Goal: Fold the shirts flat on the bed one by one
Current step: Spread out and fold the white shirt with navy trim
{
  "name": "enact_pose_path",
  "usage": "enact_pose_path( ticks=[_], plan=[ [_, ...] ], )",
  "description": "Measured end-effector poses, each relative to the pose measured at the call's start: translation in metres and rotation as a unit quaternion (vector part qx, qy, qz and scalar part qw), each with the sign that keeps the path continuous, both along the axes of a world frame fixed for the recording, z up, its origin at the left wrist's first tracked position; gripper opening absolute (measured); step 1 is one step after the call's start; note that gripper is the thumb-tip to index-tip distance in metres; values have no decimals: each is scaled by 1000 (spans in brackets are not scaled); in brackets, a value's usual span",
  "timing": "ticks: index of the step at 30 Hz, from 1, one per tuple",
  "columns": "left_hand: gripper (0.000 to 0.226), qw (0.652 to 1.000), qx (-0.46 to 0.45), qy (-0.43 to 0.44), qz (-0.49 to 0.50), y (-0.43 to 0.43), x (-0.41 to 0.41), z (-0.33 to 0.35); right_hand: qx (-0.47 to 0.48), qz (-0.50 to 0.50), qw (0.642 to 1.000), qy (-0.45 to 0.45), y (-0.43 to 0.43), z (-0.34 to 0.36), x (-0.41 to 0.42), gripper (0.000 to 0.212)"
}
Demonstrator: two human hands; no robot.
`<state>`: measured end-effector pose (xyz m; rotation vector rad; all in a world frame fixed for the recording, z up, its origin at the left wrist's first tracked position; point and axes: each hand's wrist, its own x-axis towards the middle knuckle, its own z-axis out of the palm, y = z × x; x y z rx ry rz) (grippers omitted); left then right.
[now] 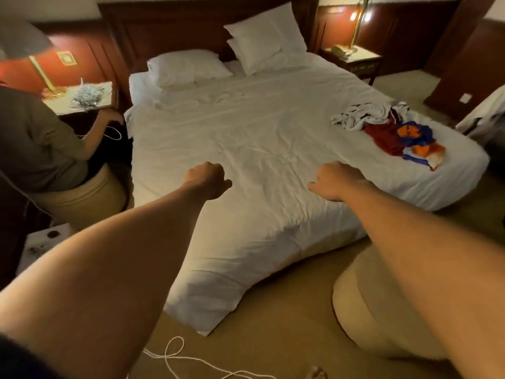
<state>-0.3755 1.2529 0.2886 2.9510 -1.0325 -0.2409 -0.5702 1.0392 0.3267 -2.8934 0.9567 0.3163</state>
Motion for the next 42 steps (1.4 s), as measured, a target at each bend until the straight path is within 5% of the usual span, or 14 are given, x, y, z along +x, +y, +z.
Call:
enact_pose_path(
  ticks=[7,11,24,34,42],
  plan=[
    [37,999,-15,14,42,-162,28,23,-18,35,999,-16,-172,26,53,48],
    [37,999,-19,2,48,-236,61,34,-27,61,998,-19,-256,38,91,36],
    [32,996,-26,30,83,-433,232,16,-38,67,997,-30,-483,35,261,30],
    [26,972,-116,162,121,-619,306,8,-28,40,999,16,-694,20,316,29],
    [28,919,-222,279,169,-880,338,-97,36,55,995,69,-948,-78,342,21]
  ],
)
